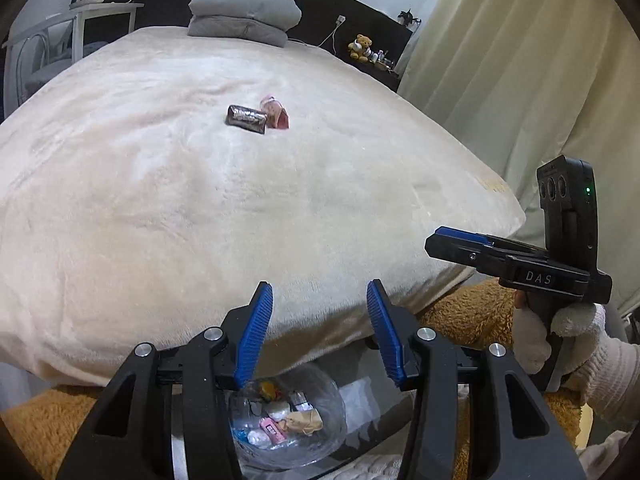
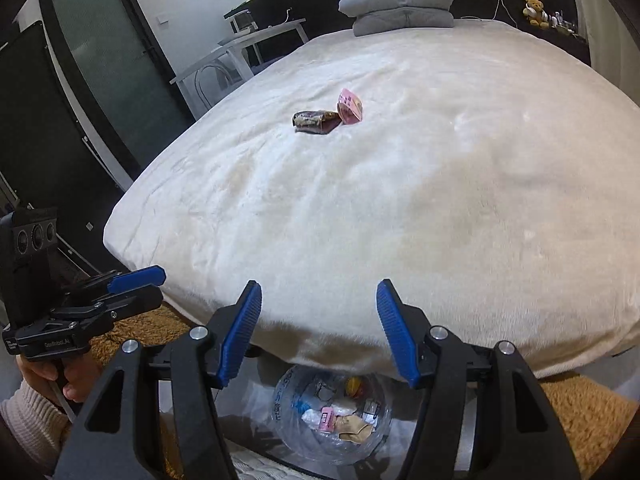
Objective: Collect trash
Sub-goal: 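Raise both open tools back toward the brown wrapper and small pink box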
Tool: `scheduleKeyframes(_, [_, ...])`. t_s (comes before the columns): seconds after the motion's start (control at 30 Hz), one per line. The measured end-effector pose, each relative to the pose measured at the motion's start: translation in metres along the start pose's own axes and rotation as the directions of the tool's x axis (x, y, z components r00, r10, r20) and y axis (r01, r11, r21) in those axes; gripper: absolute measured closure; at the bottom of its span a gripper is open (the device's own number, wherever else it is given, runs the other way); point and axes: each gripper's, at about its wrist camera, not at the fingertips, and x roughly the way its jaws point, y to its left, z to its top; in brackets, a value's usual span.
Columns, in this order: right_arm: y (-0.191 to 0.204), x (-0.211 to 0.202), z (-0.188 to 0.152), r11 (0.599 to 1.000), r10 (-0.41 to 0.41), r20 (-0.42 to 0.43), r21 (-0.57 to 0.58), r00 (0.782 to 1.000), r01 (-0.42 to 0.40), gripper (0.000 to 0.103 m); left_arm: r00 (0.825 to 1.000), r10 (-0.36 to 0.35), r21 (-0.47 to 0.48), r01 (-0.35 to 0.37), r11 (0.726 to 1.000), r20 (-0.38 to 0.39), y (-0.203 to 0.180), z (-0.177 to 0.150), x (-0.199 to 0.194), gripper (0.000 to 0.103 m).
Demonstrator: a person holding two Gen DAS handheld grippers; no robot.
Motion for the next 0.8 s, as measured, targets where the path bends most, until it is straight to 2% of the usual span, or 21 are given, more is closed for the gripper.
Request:
scheduleKeyframes(0.2, [-0.006, 0.011, 0.040, 0.999, -0.038, 0.049, -0.027, 0.998, 0.039, 0.043, 1.000, 0.026, 0.022, -0.026, 0.999, 0.014, 0.013, 0.031, 0.003, 0.054])
scheduleKeyframes(0.23, [-0.006, 0.013, 0.047, 0.999, -0.042, 0.054, -0.033, 0.998, 0.044, 0.043, 0.999, 0.034, 0.030, -0.035, 0.999, 0.018, 0.014, 0.034, 0.002, 0.053])
scheduleKeyframes(0.3, [-0.009, 0.022, 0.060, 0.998, -0.041, 0.056, -0.038, 0.998, 0.043, 0.043, 0.999, 0.038, 0.041, -0.040, 0.998, 0.029, 0.015, 0.042, 0.003, 0.043])
scheduleKeyframes(0.47, [-0.023, 0.050, 0.095, 0.999, -0.039, 0.038, 0.003, 0.999, 0.039, 0.043, 0.997, 0.056, 0.066, -0.060, 0.996, 0.054, 0.022, 0.066, 0.007, 0.042])
scheduleKeyframes(0.57, [-0.031, 0.067, 0.117, 0.999, -0.039, 0.035, 0.033, 0.999, 0.038, 0.043, 0.994, 0.074, 0.092, -0.081, 0.992, 0.076, 0.027, 0.082, 0.010, 0.026])
scheduleKeyframes(0.73, [-0.048, 0.101, 0.149, 0.994, -0.010, 0.014, 0.111, 1.000, 0.008, 0.043, 0.991, 0.099, 0.098, -0.108, 0.989, 0.092, 0.047, 0.107, 0.023, 0.021])
scheduleKeyframes(0.8, [-0.054, 0.115, 0.158, 0.990, 0.009, 0.001, 0.144, 1.000, -0.009, 0.043, 0.989, 0.113, 0.109, -0.124, 0.986, 0.099, 0.052, 0.116, 0.030, 0.010])
